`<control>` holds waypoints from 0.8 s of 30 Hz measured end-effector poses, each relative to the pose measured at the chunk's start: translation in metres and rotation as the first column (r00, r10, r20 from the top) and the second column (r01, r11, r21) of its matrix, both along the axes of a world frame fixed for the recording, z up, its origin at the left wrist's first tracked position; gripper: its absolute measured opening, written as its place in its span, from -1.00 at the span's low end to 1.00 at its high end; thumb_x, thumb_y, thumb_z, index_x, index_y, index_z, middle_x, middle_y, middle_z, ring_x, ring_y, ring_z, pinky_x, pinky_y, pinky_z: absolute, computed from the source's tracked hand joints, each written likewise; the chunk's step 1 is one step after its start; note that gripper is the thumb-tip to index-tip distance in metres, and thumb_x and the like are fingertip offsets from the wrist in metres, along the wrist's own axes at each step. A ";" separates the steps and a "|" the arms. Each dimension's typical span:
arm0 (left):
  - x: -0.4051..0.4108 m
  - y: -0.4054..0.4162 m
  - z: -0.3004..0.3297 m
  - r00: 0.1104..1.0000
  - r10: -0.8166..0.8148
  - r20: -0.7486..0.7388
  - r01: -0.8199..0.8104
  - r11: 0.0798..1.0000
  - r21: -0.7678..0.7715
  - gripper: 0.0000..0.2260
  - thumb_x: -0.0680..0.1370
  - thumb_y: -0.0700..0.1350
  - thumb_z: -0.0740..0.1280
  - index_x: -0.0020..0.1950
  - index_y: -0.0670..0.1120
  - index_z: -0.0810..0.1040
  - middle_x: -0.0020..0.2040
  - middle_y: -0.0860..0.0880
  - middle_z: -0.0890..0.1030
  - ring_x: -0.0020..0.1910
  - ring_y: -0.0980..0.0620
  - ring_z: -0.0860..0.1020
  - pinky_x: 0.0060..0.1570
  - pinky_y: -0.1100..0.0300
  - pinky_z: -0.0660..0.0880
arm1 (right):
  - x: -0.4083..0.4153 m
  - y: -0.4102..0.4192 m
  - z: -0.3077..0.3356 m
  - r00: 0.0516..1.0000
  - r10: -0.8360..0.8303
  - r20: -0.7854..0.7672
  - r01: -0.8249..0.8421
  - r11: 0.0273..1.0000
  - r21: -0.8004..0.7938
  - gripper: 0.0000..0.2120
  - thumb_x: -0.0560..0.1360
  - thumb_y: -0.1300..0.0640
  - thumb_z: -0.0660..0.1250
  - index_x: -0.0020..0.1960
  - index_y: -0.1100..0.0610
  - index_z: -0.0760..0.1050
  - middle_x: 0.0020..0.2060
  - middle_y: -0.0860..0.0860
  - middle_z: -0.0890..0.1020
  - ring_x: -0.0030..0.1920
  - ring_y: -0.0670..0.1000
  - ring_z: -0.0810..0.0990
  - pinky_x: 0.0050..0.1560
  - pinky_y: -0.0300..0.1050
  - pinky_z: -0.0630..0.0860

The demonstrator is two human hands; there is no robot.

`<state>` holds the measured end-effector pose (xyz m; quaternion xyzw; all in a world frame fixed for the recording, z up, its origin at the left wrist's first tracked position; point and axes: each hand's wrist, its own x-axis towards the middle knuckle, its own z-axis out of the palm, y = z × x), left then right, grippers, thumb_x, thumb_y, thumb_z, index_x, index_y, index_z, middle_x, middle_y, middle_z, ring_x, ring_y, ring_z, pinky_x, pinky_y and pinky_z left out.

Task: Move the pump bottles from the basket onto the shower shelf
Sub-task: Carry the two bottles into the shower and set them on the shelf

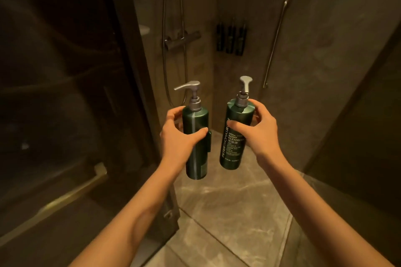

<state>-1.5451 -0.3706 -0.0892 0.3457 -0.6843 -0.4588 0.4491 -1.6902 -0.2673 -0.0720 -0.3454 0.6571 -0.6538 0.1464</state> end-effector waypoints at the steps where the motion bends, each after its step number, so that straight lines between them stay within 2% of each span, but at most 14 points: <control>1: -0.013 -0.017 0.003 1.000 -0.017 0.001 0.017 1.000 -0.014 -0.39 0.27 -0.17 0.57 0.25 0.02 0.40 0.11 0.15 0.48 0.03 0.30 0.46 -0.01 0.41 0.39 | -0.009 -0.014 0.003 1.000 -0.021 -0.006 0.021 1.000 -0.013 -0.46 0.27 0.25 0.53 0.17 -0.07 0.46 -0.04 -0.20 0.61 -0.07 -0.33 0.58 -0.15 -0.40 0.50; 4: -0.049 -0.059 0.005 0.998 -0.063 0.001 0.063 0.998 -0.007 -0.39 0.28 -0.21 0.56 0.25 0.00 0.40 0.07 0.21 0.46 0.03 0.31 0.45 -0.02 0.43 0.38 | -0.038 -0.048 0.001 0.998 -0.062 -0.017 0.061 0.998 -0.014 -0.47 0.27 0.24 0.52 0.17 -0.05 0.46 -0.01 -0.18 0.61 -0.04 -0.30 0.58 -0.14 -0.40 0.50; 9: -0.102 -0.111 -0.017 0.994 -0.103 0.023 0.102 0.994 0.041 -0.40 0.29 -0.21 0.56 0.26 -0.03 0.41 0.12 0.12 0.50 0.05 0.25 0.49 -0.02 0.37 0.41 | -0.095 -0.093 -0.026 0.992 -0.124 0.037 0.123 0.992 0.037 -0.45 0.27 0.21 0.54 0.19 -0.06 0.47 0.02 -0.16 0.61 0.03 -0.16 0.58 0.02 -0.18 0.51; 12: -0.139 -0.143 -0.023 0.997 -0.070 0.042 0.067 0.996 0.059 -0.42 0.29 -0.21 0.56 0.24 -0.03 0.42 0.09 0.13 0.52 0.02 0.25 0.49 -0.06 0.39 0.40 | -0.139 -0.127 -0.033 0.992 -0.120 0.044 0.118 0.992 0.051 -0.46 0.26 0.21 0.54 0.17 -0.07 0.47 0.00 -0.18 0.61 0.02 -0.17 0.57 0.00 -0.20 0.49; 15: -0.182 -0.178 -0.022 0.999 -0.031 0.044 0.028 0.998 0.055 -0.43 0.30 -0.20 0.55 0.23 -0.01 0.42 0.04 0.22 0.49 0.00 0.29 0.48 -0.09 0.42 0.37 | -0.193 -0.173 -0.030 0.998 -0.059 0.014 0.059 0.997 0.040 -0.45 0.27 0.20 0.54 0.20 -0.04 0.47 0.02 -0.18 0.60 0.04 -0.20 0.55 -0.01 -0.25 0.47; 19: -0.240 -0.226 -0.004 0.994 0.106 0.015 -0.107 0.992 0.063 -0.43 0.30 -0.21 0.55 0.22 -0.01 0.40 0.03 0.24 0.48 -0.02 0.30 0.48 -0.12 0.45 0.36 | -0.264 -0.243 -0.013 0.997 0.069 -0.035 -0.068 0.997 0.031 -0.44 0.29 0.20 0.53 0.23 -0.03 0.45 0.03 -0.17 0.58 0.06 -0.22 0.52 -0.03 -0.31 0.43; 21: -0.269 -0.251 0.009 0.978 0.206 -0.023 -0.204 0.976 0.080 -0.44 0.29 -0.19 0.56 0.20 -0.03 0.40 0.02 0.21 0.49 -0.01 0.25 0.49 -0.10 0.40 0.36 | -0.296 -0.279 0.003 0.986 0.157 -0.056 -0.155 0.987 0.030 -0.43 0.30 0.20 0.53 0.25 -0.02 0.44 0.04 -0.17 0.56 0.06 -0.23 0.51 -0.06 -0.35 0.41; 24: -0.298 -0.284 0.054 0.929 0.362 -0.069 -0.358 0.931 0.062 -0.44 0.28 -0.18 0.56 0.19 -0.03 0.40 0.01 0.24 0.46 0.02 0.22 0.49 -0.03 0.34 0.40 | -0.334 -0.332 0.052 0.957 0.270 -0.109 -0.269 0.963 0.021 -0.43 0.31 0.20 0.52 0.25 -0.05 0.41 -0.01 -0.28 0.51 0.00 -0.33 0.47 -0.11 -0.43 0.36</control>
